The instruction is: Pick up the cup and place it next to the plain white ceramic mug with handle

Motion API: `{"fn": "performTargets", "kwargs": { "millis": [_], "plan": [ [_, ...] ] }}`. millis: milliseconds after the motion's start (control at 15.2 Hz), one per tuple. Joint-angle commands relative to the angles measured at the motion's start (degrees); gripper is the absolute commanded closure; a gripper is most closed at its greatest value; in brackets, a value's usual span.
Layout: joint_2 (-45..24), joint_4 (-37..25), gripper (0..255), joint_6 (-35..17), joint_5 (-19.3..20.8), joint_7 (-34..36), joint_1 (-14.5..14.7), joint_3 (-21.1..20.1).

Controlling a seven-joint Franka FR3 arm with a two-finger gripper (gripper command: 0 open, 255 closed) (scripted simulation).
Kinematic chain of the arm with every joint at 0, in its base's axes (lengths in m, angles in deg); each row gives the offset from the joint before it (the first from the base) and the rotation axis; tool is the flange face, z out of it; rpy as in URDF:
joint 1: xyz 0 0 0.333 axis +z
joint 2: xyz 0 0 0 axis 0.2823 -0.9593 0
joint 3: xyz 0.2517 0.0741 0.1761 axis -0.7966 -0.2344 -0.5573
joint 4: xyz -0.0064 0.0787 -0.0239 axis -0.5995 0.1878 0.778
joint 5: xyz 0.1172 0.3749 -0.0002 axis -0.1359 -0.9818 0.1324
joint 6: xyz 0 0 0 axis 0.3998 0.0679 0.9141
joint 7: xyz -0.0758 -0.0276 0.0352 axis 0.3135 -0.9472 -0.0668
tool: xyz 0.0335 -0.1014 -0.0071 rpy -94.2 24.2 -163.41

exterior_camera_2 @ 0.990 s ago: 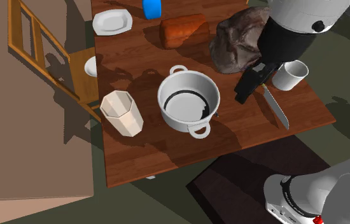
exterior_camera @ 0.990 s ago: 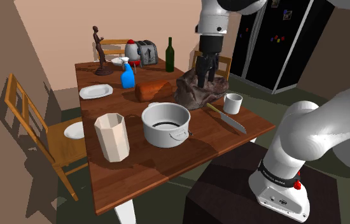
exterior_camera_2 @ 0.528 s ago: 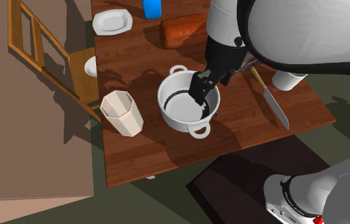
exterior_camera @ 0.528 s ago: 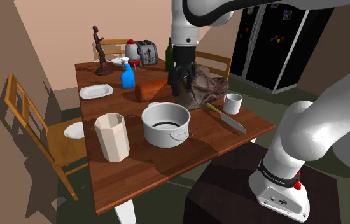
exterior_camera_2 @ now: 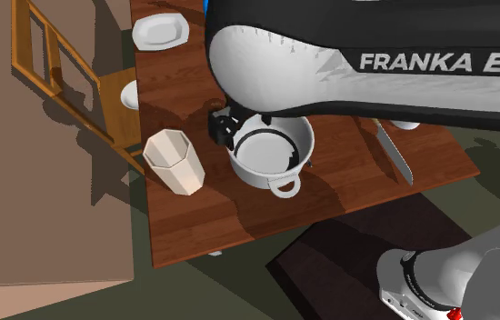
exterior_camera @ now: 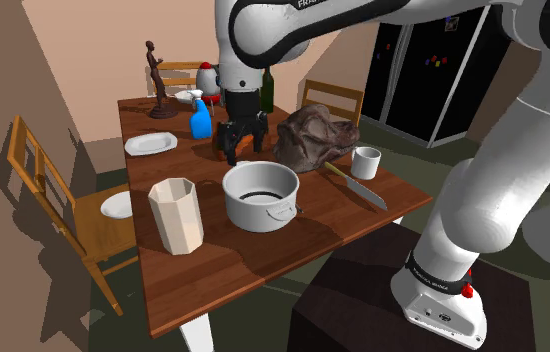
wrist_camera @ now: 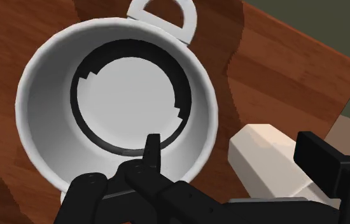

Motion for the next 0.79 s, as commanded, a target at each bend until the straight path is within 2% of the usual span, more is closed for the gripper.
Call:
{"fn": "performTargets", "kwargs": {
  "millis": [0, 330, 660, 726],
  "plan": [
    [-4.72, -3.69, 0, -1.03, 1.37, 2.53, 0.42, -1.21],
    [-16.36, -13.88, 0, -2.00, 5.70, 8.32, 2.20, -2.93],
    [-28.49, -26.56, 0, -0.70, 10.32, 13.27, 5.28, -3.16],
    [-28.59, -25.94, 0, -1.43, 10.34, 13.29, 5.33, -3.08]
  ]
}}
